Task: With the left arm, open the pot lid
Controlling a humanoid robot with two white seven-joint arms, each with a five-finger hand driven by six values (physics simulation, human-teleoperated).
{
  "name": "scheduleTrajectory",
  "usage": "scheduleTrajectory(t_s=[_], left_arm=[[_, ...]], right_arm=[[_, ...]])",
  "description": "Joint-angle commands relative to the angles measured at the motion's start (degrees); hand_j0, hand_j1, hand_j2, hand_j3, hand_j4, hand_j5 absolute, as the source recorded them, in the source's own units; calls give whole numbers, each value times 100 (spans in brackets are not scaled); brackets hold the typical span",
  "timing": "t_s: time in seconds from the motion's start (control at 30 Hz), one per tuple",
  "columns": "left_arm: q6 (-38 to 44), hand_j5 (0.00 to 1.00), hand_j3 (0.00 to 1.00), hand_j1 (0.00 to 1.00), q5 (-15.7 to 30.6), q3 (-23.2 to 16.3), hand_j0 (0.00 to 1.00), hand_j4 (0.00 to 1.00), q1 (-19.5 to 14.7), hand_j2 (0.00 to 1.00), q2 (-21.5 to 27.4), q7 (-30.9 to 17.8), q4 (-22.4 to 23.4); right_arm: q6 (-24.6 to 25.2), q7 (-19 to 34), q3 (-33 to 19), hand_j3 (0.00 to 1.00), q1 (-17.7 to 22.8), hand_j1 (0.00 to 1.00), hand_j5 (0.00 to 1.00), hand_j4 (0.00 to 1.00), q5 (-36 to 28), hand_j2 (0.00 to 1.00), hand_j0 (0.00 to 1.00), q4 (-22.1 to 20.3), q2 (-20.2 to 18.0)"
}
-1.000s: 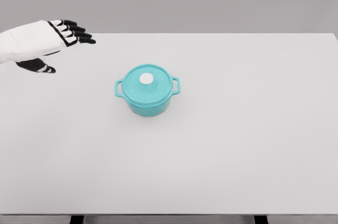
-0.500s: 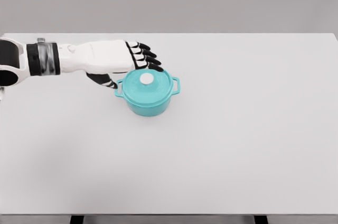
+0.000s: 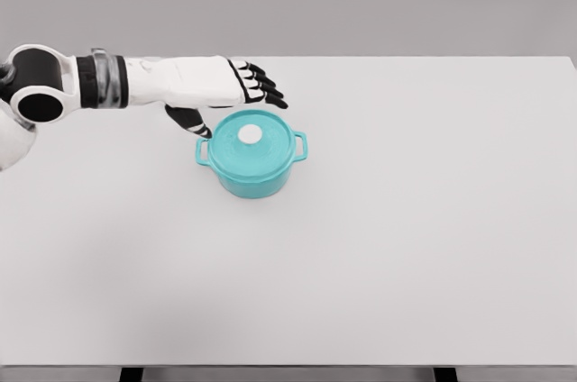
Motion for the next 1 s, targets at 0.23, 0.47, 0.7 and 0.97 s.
scheduleTrajectory(t_s=[0.23, 0.47, 0.7, 0.97], left_arm=[[12, 89, 89, 89, -474, -371, 89, 89, -18, 89, -308, -2, 287], [12, 87, 87, 87, -562, -379, 87, 87, -26, 87, -308, -2, 305], [12, 87, 87, 87, -571, -467, 87, 87, -26, 87, -317, 7, 463], [12, 83, 83, 83, -615, -529, 83, 83, -26, 83, -326, 7, 463]], right_arm=[[-1, 1, 0, 100, 0, 100, 100, 100, -1, 100, 100, -1, -1], [-1, 1, 0, 100, 0, 100, 100, 100, -1, 100, 100, -1, -1], [-1, 1, 0, 100, 0, 100, 100, 100, -1, 100, 100, -1, -1], [-1, 1, 0, 100, 0, 100, 100, 100, -1, 100, 100, -1, -1]])
